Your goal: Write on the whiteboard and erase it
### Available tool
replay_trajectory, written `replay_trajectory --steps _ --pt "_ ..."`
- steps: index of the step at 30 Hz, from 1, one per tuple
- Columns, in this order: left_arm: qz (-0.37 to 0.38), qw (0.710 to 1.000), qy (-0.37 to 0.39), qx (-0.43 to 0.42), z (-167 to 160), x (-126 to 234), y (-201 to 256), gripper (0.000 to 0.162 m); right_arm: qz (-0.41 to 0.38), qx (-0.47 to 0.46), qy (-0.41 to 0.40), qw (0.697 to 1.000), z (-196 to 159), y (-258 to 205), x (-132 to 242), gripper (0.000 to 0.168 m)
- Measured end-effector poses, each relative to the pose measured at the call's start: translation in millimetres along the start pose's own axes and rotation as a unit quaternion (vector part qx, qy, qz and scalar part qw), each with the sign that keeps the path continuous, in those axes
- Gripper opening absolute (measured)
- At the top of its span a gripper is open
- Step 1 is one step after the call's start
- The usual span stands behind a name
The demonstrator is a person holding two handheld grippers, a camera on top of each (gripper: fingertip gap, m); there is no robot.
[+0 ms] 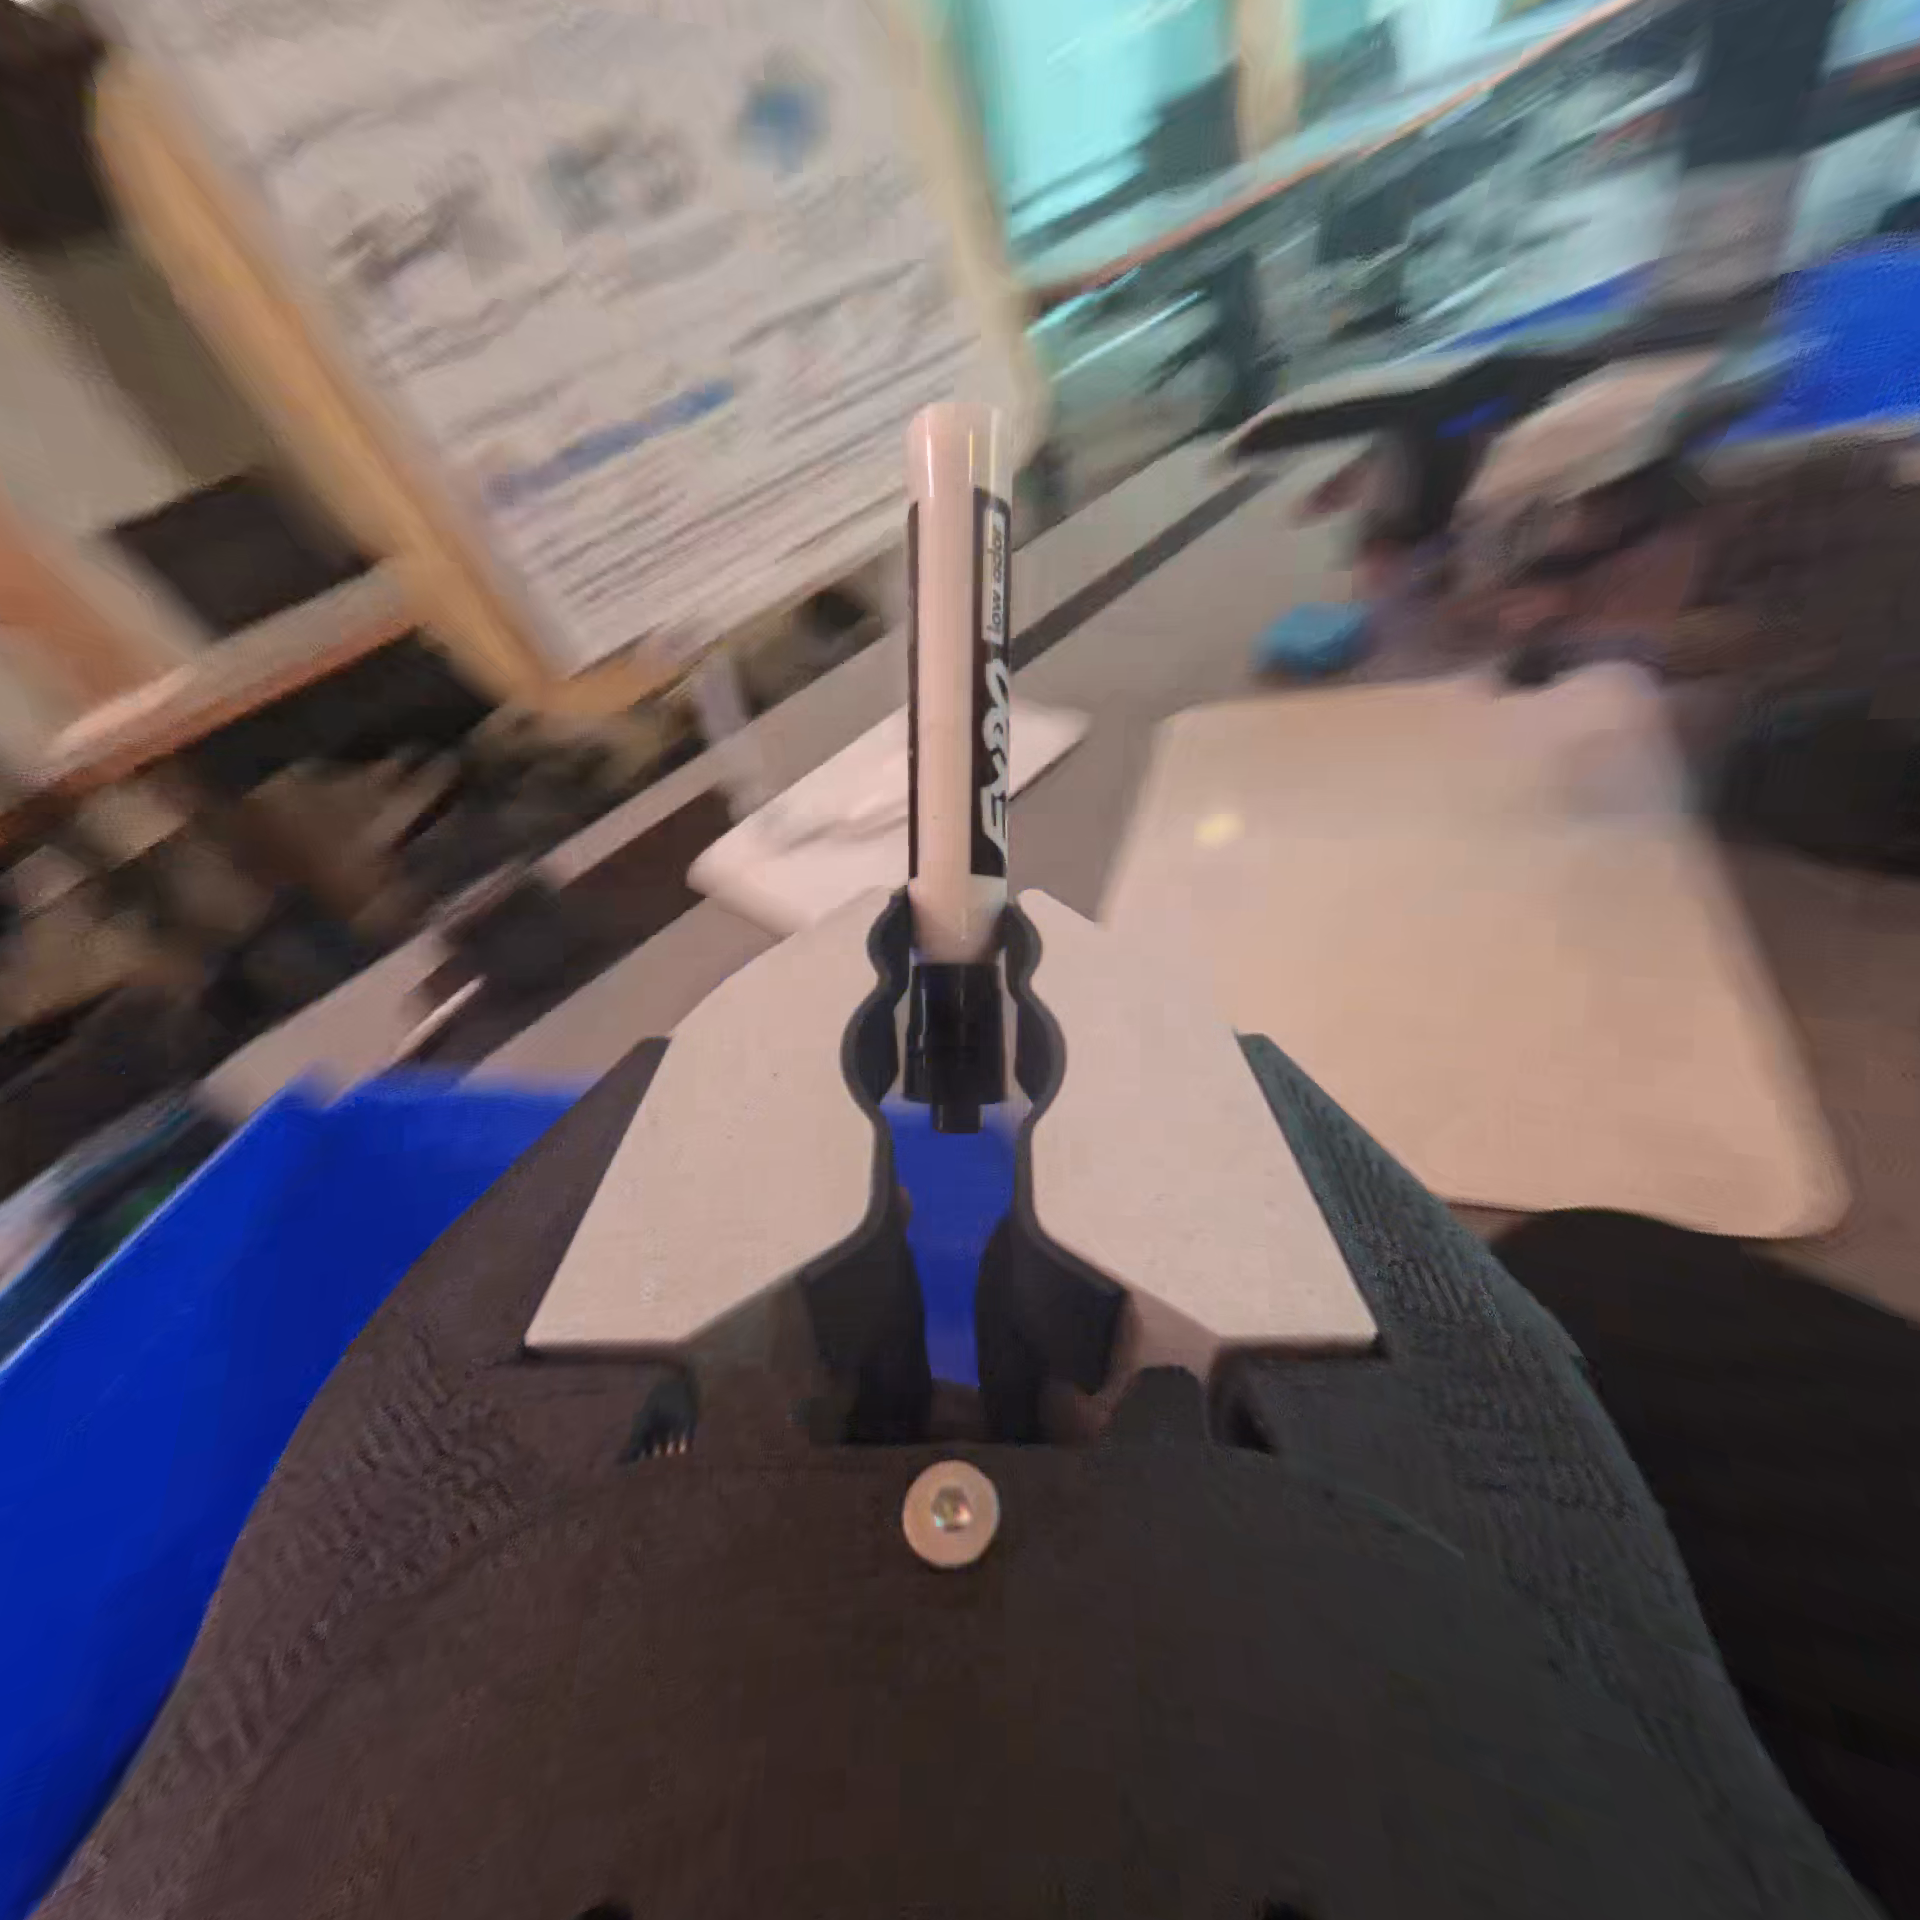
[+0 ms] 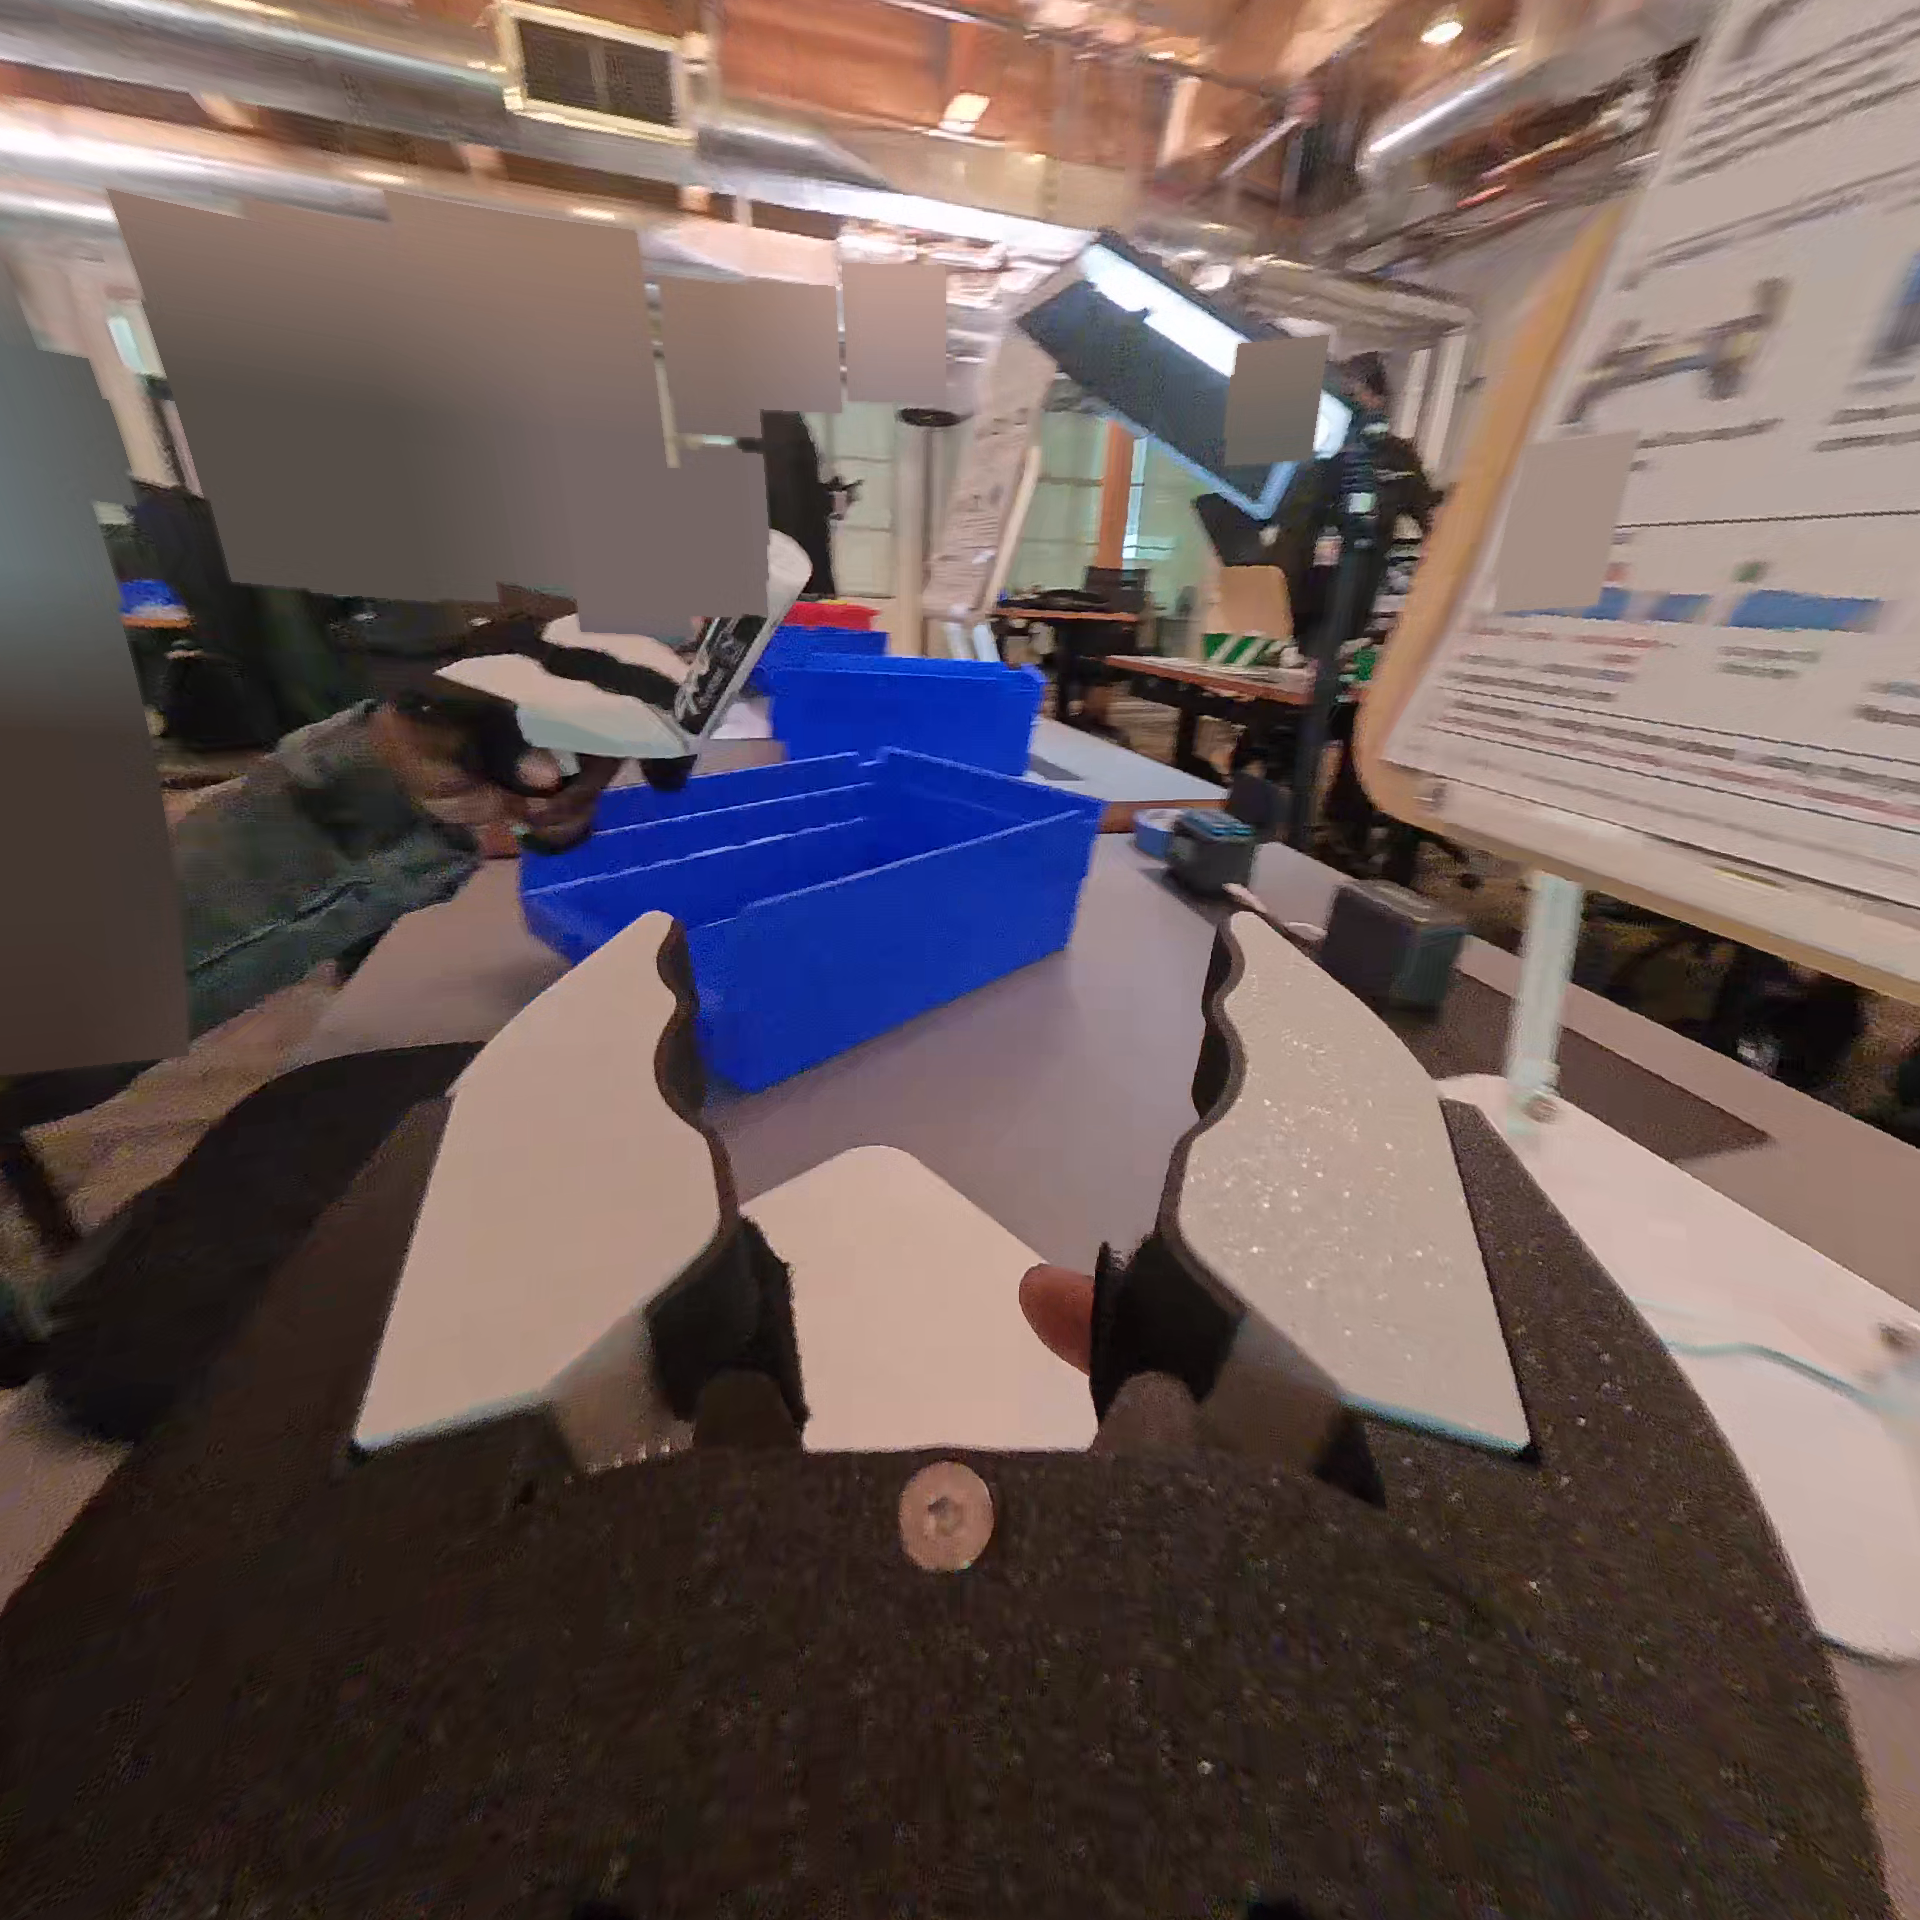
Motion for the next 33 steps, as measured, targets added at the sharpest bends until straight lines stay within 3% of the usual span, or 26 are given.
replay_trajectory --steps 2,4,9,14,33 --pt "-0.109 0.993 0.035 -0.009 13 -4 37 0.017 0.081 0.004 -0.003 0.997 2 -25 -27 0.094" --pt "-0.18 0.983 0.024 -0.036 16 -13 67 0.017 0.143 0.019 0.0 0.99 6 -48 -46 0.093" --pt "-0.28 0.955 0.009 -0.101 15 -25 103 0.017 0.216 0.062 -0.019 0.974 10 -83 -62 0.067" --pt "-0.325 0.939 0.015 -0.107 19 -28 111 0.018 0.251 0.069 -0.031 0.965 2 -95 -65 0.039" --pt "-0.369 0.927 0.019 -0.064 10 -26 120 0.018 0.214 0.093 -0.02 0.972 2 -105 -55 0.042"
Point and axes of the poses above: each gripper's, where its closed fingertips meet, x back along the fingers, z out of its top, y = z × x across the jaws, the point moved 8 cm from there along x, back along the fingers, and after that the axes turned 15 degrees about z, right-handed, at the moved point
